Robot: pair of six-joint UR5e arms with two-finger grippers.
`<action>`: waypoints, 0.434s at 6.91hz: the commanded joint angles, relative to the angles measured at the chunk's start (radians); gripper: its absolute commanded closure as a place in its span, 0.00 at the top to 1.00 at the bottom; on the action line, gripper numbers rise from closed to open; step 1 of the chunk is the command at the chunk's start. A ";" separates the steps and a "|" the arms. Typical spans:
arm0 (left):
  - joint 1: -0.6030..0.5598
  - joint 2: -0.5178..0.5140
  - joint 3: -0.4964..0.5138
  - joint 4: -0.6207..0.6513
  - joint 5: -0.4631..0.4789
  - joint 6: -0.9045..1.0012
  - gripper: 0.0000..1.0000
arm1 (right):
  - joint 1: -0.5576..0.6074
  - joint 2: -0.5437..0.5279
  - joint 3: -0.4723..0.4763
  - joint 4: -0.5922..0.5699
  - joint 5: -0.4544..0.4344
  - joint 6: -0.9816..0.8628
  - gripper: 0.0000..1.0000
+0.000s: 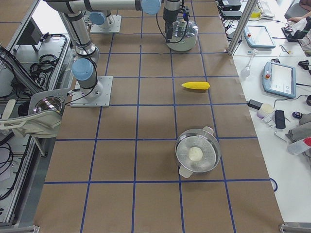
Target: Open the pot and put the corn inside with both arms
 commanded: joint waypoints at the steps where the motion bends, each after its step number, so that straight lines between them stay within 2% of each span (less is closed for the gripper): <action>1: 0.000 0.003 0.001 -0.021 0.003 0.000 1.00 | 0.000 0.000 0.000 -0.001 -0.001 -0.001 1.00; 3: 0.003 -0.003 0.009 -0.025 0.003 0.000 1.00 | 0.000 0.000 0.000 0.000 -0.001 0.001 1.00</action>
